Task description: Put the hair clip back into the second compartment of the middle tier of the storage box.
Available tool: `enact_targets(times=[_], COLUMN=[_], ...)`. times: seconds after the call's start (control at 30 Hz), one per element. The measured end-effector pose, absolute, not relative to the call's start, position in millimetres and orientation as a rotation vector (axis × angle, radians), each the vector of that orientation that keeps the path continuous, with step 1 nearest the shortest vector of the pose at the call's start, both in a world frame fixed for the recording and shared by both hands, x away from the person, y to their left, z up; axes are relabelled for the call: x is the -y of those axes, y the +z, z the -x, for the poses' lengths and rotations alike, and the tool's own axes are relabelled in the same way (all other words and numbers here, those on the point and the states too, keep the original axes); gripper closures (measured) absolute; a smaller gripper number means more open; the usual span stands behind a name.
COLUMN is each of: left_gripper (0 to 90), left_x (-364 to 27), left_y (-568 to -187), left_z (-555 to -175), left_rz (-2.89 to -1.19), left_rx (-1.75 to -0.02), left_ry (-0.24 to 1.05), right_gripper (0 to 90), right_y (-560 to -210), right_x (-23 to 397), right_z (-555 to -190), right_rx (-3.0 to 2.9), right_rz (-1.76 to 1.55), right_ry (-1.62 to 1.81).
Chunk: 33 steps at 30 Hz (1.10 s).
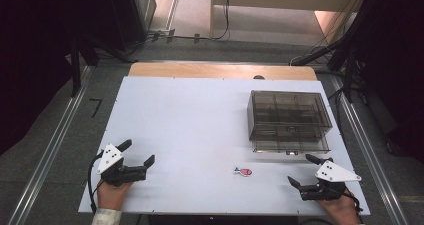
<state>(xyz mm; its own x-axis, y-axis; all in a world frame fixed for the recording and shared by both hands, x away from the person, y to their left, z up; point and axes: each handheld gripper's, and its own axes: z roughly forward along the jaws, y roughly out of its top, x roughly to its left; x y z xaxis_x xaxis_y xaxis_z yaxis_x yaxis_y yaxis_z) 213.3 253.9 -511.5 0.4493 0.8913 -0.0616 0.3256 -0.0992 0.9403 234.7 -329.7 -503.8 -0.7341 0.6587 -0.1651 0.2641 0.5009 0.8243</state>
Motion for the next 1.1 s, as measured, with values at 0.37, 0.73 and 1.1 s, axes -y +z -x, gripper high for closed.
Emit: enact_targets(times=[0.37, 0.73, 1.1], left_gripper=[1.8, 1.8, 1.8], left_x=[-254, -254, -253], left_y=[-511, -511, -512], left_z=[-213, -213, -214], left_rz=[-1.657, -1.657, -1.659], left_rx=[-1.069, -1.070, -1.071], left_ry=[0.679, 0.680, 0.680], right_gripper=[9.4, 10.7, 17.6], right_y=[-506, -506, -509], right_x=[318, 285, 267], right_z=[-234, -235, -236], right_rx=[-2.337, -2.387, -2.409], right_rz=[-0.683, -0.590, -0.546], right_ry=[1.120, 1.064, 1.020])
